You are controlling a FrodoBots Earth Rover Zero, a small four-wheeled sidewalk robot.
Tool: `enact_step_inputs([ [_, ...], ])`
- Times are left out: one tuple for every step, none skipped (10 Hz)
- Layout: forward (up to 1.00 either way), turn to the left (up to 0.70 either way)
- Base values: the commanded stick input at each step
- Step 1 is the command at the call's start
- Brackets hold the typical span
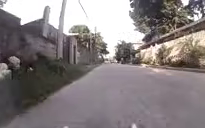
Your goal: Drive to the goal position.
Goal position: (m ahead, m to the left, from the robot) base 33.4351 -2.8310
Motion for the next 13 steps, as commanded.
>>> enact_step_inputs([
  [1.0,-0.09],
  [1.0,0.0],
  [1.0,0.0],
  [1.0,0.0],
  [1.0,0.0],
  [1.0,0.0],
  [1.0,0.0],
  [1.0,0.0],
  [1.0,0.0],
  [1.0,0.0],
  [1.0,0.0],
  [1.0,0.0],
  [1.0,0.0],
])
